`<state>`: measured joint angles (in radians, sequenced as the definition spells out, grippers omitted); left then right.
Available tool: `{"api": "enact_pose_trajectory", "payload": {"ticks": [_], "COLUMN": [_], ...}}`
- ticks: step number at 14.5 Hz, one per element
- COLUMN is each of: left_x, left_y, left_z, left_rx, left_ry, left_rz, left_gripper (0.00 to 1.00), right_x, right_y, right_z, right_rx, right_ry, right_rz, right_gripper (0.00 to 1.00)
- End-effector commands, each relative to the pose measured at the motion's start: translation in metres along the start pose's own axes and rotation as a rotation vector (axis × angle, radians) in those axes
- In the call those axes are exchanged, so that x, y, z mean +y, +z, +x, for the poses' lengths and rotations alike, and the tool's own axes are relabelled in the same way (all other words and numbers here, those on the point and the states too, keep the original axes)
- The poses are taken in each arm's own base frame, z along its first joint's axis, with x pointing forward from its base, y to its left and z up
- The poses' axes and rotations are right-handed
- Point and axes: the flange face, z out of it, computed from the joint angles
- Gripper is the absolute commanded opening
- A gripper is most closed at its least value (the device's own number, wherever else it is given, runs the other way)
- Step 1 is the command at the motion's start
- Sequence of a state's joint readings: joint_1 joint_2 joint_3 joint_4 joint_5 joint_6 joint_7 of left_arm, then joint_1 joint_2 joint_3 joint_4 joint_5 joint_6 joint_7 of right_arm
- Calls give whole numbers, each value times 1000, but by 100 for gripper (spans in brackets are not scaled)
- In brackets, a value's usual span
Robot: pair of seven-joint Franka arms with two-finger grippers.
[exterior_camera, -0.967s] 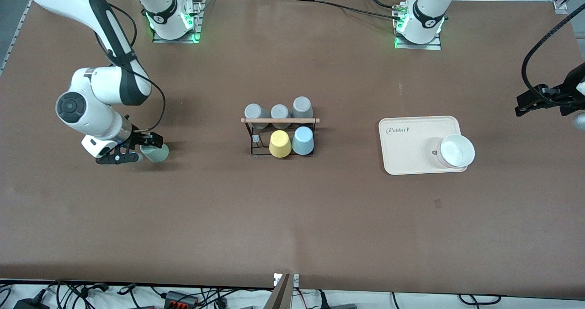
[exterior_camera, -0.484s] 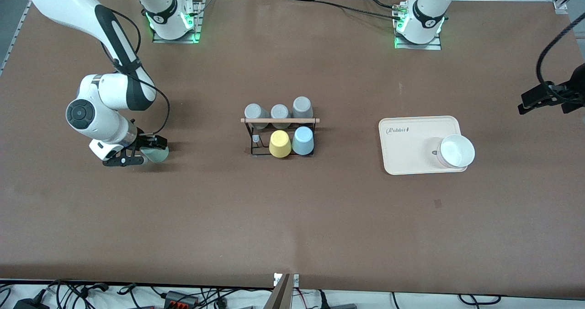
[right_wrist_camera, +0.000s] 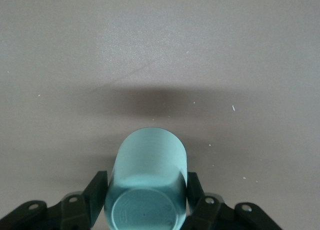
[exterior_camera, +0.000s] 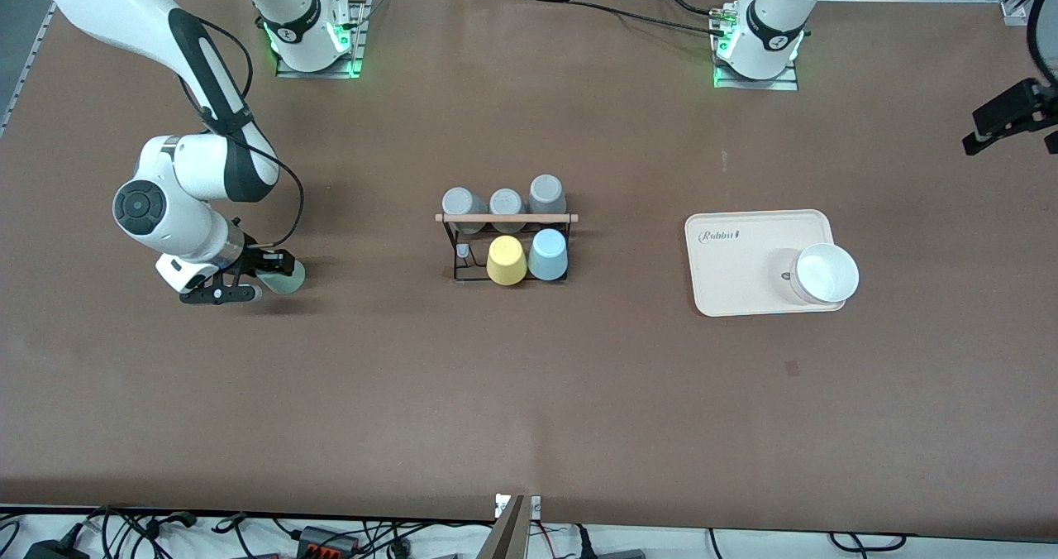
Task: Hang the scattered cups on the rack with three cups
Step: 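Carry the pale teal cup with the right gripper to the rack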
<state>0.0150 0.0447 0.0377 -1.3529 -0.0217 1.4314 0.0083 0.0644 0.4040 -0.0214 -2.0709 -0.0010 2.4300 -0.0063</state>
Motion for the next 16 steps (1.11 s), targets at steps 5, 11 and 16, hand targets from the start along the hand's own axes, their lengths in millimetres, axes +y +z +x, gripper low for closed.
{"api": "enact_pose_trajectory", "payload": {"ticks": [5, 11, 16], "left_x": [2, 8, 9], "left_y": [39, 40, 46], "left_z": [13, 25, 22], "left_rx": [-1, -66, -95], "left_ry": [16, 30, 15], "left_rz": [-6, -18, -7], "left_gripper": [100, 100, 100], "right_x": [-18, -138, -238], "right_y": [-82, -180, -187], "right_z": [40, 67, 46], "right_rx": [-33, 18, 23], "right_ry": [-25, -108, 45], "right_rz": [7, 70, 77], "right_gripper": [24, 24, 24]}}
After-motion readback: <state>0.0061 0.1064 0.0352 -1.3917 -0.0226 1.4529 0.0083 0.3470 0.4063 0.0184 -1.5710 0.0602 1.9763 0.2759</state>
